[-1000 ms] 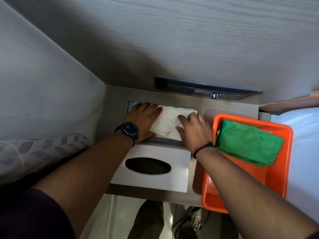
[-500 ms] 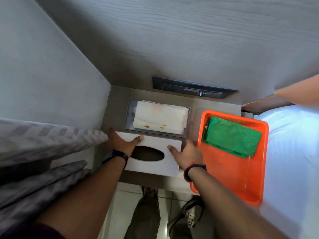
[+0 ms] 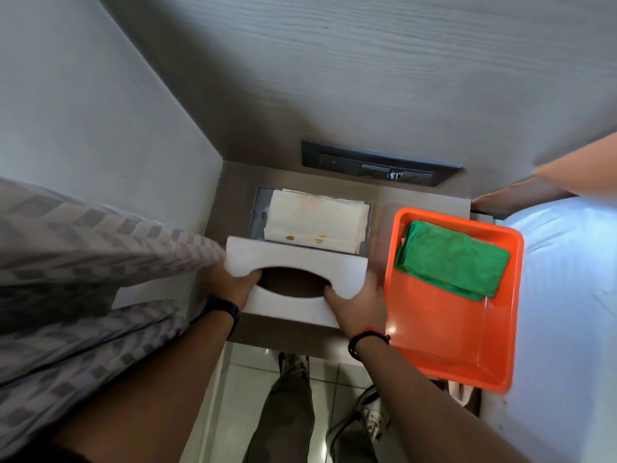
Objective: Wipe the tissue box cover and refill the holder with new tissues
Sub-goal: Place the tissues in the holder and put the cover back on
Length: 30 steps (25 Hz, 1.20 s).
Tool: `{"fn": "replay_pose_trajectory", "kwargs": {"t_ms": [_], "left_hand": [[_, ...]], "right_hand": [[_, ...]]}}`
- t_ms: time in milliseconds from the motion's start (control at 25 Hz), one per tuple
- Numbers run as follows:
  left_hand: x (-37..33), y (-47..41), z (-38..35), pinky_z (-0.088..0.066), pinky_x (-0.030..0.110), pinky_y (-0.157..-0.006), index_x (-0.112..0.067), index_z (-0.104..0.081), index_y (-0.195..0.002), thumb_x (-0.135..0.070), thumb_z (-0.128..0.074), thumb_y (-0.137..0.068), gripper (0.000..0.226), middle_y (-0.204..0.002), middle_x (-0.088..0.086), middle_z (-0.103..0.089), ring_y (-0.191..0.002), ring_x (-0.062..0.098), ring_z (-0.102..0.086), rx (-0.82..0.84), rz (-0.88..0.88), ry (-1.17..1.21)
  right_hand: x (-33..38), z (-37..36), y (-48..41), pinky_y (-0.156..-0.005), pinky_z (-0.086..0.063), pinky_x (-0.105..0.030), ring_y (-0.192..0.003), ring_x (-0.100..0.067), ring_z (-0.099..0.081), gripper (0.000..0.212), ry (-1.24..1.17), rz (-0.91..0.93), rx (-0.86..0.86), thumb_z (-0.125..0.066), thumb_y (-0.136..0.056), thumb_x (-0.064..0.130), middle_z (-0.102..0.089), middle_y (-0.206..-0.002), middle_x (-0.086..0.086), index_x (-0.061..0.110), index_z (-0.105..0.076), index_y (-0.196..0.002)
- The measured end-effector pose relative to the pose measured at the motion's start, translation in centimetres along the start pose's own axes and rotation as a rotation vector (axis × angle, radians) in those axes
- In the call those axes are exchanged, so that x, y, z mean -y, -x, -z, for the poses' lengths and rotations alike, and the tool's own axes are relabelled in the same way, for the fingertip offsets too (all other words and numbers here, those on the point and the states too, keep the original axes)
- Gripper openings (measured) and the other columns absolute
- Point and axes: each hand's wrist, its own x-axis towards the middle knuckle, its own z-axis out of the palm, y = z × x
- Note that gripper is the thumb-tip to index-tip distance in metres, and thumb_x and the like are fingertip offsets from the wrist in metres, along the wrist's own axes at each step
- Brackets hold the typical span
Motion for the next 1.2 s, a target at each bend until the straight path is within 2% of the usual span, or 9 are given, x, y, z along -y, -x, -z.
{"fn": "replay_pose_trajectory", "kwargs": {"t_ms": [120, 200, 320, 440, 560, 680, 880, 1080, 1200], "left_hand": [[-4.2, -0.5, 0.4, -0.039, 0.026, -0.076, -0.023, -0.052, -0.124, -0.02, -0.079, -0.068, 0.062, -0.105, -0.012, -0.052, -0.092, 0.008, -0.047, -0.024, -0.211, 0.118], [-7.0, -2.1, 0.0, -0.04, 0.024, -0.076, -0.019, -0.056, -0.12, -0.017, -0.08, -0.066, 0.059, -0.107, -0.01, -0.055, -0.094, 0.007, -0.049, 0.006, -0.277, 0.157], [-9.1, -4.9, -1.2, -0.042, 0.027, -0.083, -0.018, -0.053, -0.126, -0.018, -0.08, -0.067, 0.064, -0.122, 0.0, -0.058, -0.104, 0.015, -0.053, 0.103, -0.236, 0.133], [-9.1, -6.9, -2.1, -0.042, 0.034, -0.096, -0.019, -0.042, -0.137, -0.022, -0.078, -0.072, 0.074, -0.136, 0.002, -0.05, -0.119, 0.022, -0.048, 0.19, -0.155, 0.096], [-8.8, -8.0, -2.8, -0.035, 0.037, -0.106, -0.016, -0.033, -0.142, -0.022, -0.076, -0.074, 0.081, -0.144, 0.005, -0.041, -0.128, 0.023, -0.04, 0.188, -0.113, 0.055], [-8.5, -8.2, -3.5, -0.033, 0.032, -0.105, -0.014, -0.033, -0.142, -0.019, -0.077, -0.074, 0.081, -0.143, 0.006, -0.041, -0.128, 0.023, -0.04, 0.194, -0.13, 0.059], [-8.7, -8.7, -4.0, -0.034, 0.022, -0.094, -0.015, -0.038, -0.14, -0.017, -0.078, -0.071, 0.079, -0.139, 0.006, -0.046, -0.124, 0.021, -0.044, 0.169, -0.132, 0.118], [-8.4, -9.3, -3.6, -0.041, 0.033, -0.098, -0.018, -0.043, -0.136, -0.021, -0.079, -0.07, 0.076, -0.134, 0.007, -0.05, -0.119, 0.024, -0.048, 0.143, -0.148, 0.102], [-8.2, -9.7, -3.4, -0.045, 0.039, -0.095, -0.023, -0.045, -0.134, -0.025, -0.08, -0.067, 0.075, -0.131, 0.007, -0.05, -0.114, 0.025, -0.05, 0.153, -0.118, 0.07]], "right_hand": [[2.0, 1.2, -0.6, -0.072, -0.042, -0.033, -0.098, -0.035, -0.058, 0.061, -0.097, 0.079, -0.233, -0.07, -0.064, 0.048, -0.059, -0.106, -0.013, 0.019, -0.049, -0.114], [3.8, 2.1, -2.4, -0.079, -0.044, -0.036, -0.102, -0.036, -0.056, 0.066, -0.121, 0.076, -0.297, -0.071, -0.065, 0.046, -0.059, -0.111, -0.017, 0.016, -0.05, -0.121], [5.9, 3.0, -5.8, -0.074, -0.045, -0.037, -0.096, -0.037, -0.058, 0.057, -0.104, 0.025, -0.289, -0.069, -0.064, 0.048, -0.059, -0.104, -0.017, 0.015, -0.052, -0.107], [6.8, 2.9, -8.0, -0.073, -0.049, -0.037, -0.091, -0.035, -0.059, 0.055, -0.062, 0.011, -0.269, -0.07, -0.061, 0.05, -0.062, -0.102, -0.015, 0.016, -0.054, -0.101], [7.2, 2.3, -9.1, -0.068, -0.051, -0.035, -0.083, -0.032, -0.061, 0.05, -0.051, -0.017, -0.249, -0.069, -0.059, 0.049, -0.064, -0.091, -0.005, 0.02, -0.053, -0.097], [6.9, 2.0, -9.6, -0.067, -0.05, -0.034, -0.08, -0.029, -0.06, 0.049, -0.084, -0.052, -0.237, -0.069, -0.06, 0.048, -0.062, -0.088, -0.001, 0.023, -0.053, -0.099], [6.5, 1.7, -10.2, -0.064, -0.045, -0.029, -0.075, -0.025, -0.058, 0.048, -0.115, -0.038, -0.231, -0.067, -0.057, 0.049, -0.061, -0.084, 0.003, 0.025, -0.053, -0.096], [6.6, 1.3, -10.4, -0.064, -0.049, -0.031, -0.072, -0.024, -0.059, 0.051, -0.106, -0.018, -0.206, -0.066, -0.055, 0.052, -0.058, -0.074, 0.007, 0.026, -0.051, -0.095], [6.5, 1.4, -10.5, -0.064, -0.05, -0.033, -0.073, -0.025, -0.06, 0.051, -0.093, -0.006, -0.183, -0.065, -0.056, 0.052, -0.061, -0.078, 0.005, 0.025, -0.05, -0.096]]}}
